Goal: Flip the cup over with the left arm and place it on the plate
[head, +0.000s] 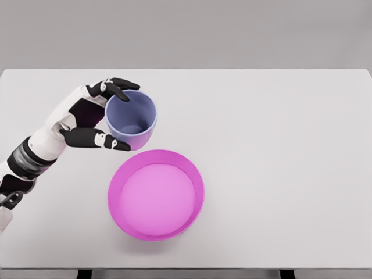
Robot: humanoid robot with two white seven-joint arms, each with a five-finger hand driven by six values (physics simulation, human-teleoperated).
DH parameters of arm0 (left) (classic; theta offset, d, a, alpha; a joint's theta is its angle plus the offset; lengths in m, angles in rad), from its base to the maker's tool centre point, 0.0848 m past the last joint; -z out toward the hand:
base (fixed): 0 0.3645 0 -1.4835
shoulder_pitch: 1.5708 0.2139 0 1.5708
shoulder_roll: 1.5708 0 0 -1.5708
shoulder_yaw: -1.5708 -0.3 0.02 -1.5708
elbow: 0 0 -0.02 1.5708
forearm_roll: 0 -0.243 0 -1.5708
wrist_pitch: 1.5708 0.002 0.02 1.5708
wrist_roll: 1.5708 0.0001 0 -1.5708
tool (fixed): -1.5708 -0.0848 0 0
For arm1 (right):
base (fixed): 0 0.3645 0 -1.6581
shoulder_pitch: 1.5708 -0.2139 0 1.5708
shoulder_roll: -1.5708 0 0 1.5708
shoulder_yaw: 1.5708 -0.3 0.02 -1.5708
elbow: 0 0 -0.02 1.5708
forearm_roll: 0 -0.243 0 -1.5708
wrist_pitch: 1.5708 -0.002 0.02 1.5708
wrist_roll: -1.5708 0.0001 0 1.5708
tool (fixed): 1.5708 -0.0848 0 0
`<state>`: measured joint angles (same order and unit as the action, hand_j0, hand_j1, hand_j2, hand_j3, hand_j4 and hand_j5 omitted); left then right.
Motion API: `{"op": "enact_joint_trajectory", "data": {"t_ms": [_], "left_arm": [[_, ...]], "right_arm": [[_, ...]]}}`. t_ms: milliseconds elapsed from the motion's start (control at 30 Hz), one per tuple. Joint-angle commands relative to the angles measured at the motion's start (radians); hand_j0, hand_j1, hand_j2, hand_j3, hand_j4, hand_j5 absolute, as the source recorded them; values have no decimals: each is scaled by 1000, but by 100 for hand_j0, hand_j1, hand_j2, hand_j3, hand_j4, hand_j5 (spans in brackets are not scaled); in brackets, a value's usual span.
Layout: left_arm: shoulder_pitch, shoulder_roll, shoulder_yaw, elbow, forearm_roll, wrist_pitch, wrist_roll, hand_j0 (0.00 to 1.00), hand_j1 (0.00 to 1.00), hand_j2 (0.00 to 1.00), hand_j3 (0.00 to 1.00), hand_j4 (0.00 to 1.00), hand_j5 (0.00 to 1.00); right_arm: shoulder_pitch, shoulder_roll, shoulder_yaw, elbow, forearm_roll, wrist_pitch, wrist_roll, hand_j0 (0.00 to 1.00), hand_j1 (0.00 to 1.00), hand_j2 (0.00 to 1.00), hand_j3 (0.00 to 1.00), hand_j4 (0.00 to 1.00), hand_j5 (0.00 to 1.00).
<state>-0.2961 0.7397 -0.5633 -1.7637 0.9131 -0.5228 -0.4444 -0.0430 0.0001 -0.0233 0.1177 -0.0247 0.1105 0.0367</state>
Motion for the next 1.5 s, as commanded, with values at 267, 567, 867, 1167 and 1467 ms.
{"op": "enact_joint_trajectory", "data": {"t_ms": [267, 567, 867, 1167, 1467], "left_arm": [[51, -69, -98, 0, 13, -2, -7, 55, 55, 55, 55, 55, 55], [107, -80, -90, 0, 21, -56, -39, 56, 56, 56, 56, 56, 56], [140, -82, -92, 0, 17, -46, -37, 56, 56, 56, 56, 56, 56], [144, -83, -89, 56, 6, -40, -39, 56, 56, 56, 56, 56, 56], [155, -97, -101, 78, -22, -42, -37, 56, 56, 56, 56, 56, 56]], "right_arm": [[0, 0, 0, 0, 0, 0, 0, 100, 100, 100, 100, 100, 100], [0, 0, 0, 0, 0, 0, 0, 100, 100, 100, 100, 100, 100], [0, 0, 0, 0, 0, 0, 0, 100, 100, 100, 100, 100, 100], [0, 0, 0, 0, 0, 0, 0, 100, 100, 100, 100, 100, 100], [2, 0, 0, 0, 0, 0, 0, 100, 100, 100, 100, 100, 100]]}}
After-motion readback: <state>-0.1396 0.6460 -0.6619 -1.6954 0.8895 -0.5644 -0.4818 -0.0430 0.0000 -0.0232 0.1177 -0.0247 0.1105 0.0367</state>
